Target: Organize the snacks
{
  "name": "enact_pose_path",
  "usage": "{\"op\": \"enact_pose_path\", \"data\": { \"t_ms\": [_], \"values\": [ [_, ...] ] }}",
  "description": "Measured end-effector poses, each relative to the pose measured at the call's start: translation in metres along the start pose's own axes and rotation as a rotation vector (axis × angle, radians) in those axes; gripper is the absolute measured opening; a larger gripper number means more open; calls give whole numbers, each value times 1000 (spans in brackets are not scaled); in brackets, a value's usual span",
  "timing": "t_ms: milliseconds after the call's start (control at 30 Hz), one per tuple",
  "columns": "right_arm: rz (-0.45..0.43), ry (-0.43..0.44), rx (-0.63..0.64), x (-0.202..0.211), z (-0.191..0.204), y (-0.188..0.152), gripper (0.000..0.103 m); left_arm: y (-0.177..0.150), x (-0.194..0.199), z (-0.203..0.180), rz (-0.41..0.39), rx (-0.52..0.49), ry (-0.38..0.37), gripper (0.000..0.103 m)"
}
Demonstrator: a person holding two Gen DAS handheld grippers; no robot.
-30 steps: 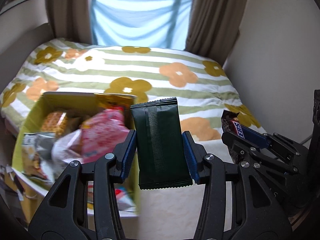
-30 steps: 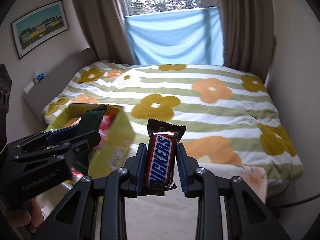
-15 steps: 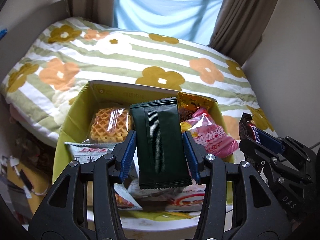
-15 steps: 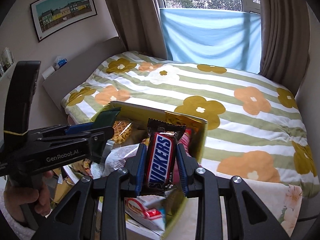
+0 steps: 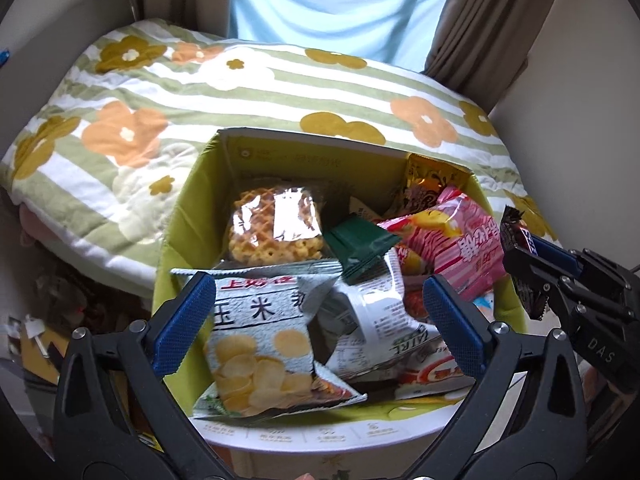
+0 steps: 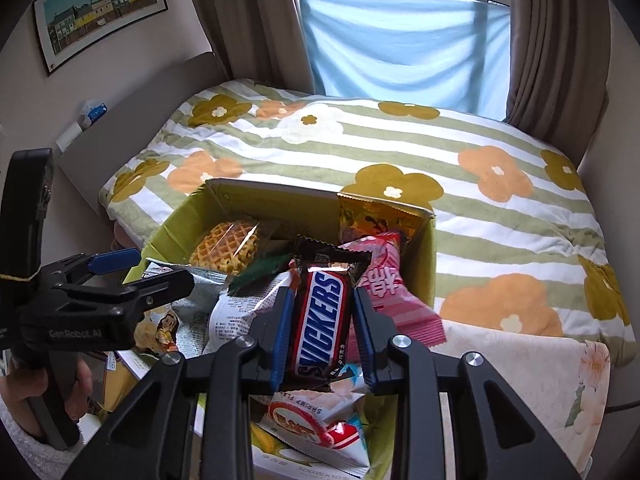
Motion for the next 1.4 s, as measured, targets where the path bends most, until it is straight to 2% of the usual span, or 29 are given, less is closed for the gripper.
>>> {"op": "enact_pose_path", "data": {
  "t_ms": [200,267,300,333,500,633,867,1067,1233,1400],
  "values": [
    [-7,15,7,-2,15,10,29,-10,3,5,-1,-4,13,103],
    [-16,27,4,-1,17,12,50,-14,5,8,-6,-6,27,103],
    [-23,32,1,0,17,13,73,-16,5,9,-7,-5,33,103],
    [-31,37,-3,2,17,12,84,-17,5,9,-6,-3,36,103],
    [-37,37,-27,11,14,2,84,-24,13,3,-7,-3,47,103],
    [-63,30,-22,33,10,-6,84,-27,37,-11,-58,-8,54,103],
    [-176,9,-43,99,-11,-32,84,-47,93,-53,-167,-42,94,103],
    [-271,-89,-85,173,-42,-84,84,-86,151,-109,-282,-83,82,103],
    [-315,-194,-135,226,-64,-143,84,-137,194,-159,-373,-131,81,103],
    [-356,-240,-182,258,-73,-197,85,-191,226,-192,-451,-159,99,103]
  ]
}}
Point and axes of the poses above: each gripper's, at about its wrist camera, not at the fingertips, and x roughly against the way its jaws point, z to its left, y to its top, the point moved 7 cm from there along -x, roughly the way its jaws point, and after that the axes turned 15 degrees about z, right-handed, at the moved point
